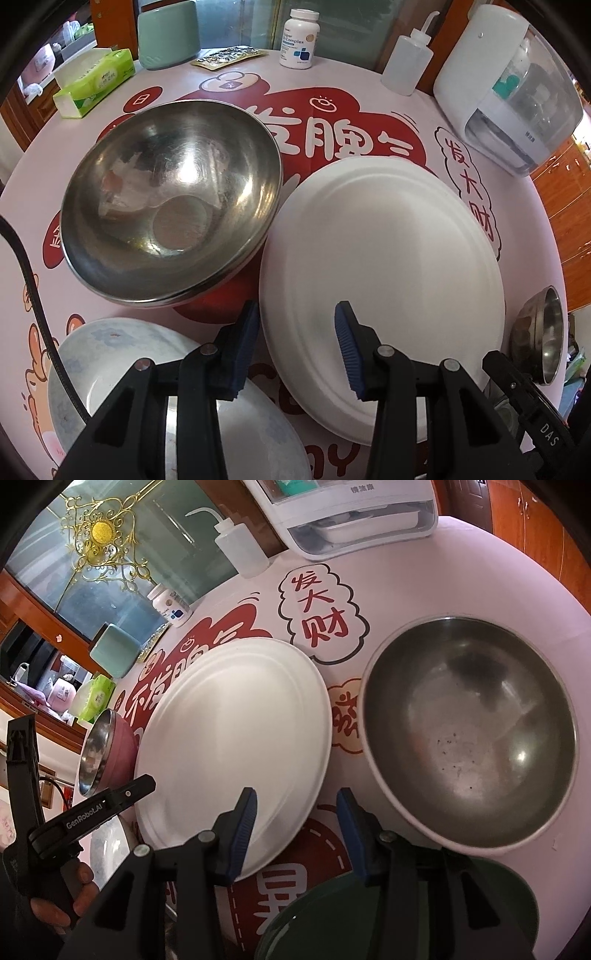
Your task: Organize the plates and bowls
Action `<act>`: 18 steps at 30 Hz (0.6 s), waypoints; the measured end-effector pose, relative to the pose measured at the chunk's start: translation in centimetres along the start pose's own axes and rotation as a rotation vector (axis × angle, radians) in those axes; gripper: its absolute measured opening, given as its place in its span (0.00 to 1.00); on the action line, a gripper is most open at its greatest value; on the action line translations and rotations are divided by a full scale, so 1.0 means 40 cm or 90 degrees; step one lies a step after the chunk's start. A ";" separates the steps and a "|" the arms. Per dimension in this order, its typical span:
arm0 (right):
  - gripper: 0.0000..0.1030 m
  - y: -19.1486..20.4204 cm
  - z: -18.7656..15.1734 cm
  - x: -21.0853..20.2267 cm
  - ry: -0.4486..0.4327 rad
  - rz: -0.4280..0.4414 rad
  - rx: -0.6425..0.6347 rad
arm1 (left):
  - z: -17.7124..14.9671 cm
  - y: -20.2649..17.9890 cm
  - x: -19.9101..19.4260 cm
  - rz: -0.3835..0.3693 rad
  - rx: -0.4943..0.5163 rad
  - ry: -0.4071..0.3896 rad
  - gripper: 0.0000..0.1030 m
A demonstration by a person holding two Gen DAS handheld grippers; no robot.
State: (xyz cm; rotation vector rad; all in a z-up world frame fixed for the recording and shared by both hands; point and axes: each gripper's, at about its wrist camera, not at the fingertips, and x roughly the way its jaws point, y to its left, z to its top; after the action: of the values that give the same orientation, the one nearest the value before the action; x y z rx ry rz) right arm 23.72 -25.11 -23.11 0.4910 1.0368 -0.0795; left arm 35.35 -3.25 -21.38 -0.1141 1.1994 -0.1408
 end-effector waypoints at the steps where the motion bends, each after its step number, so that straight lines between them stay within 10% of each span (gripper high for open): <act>1: 0.37 -0.002 0.001 0.004 0.002 0.000 0.001 | 0.000 -0.001 0.002 0.003 0.000 0.000 0.39; 18: 0.22 -0.011 0.003 0.007 0.001 0.018 0.005 | -0.002 0.003 0.007 0.011 0.008 0.006 0.30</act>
State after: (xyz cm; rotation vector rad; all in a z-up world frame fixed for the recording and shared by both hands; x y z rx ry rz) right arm 23.83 -25.51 -23.46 0.5123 1.0314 -0.0580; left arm 35.39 -3.18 -21.66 -0.0929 1.2082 -0.1340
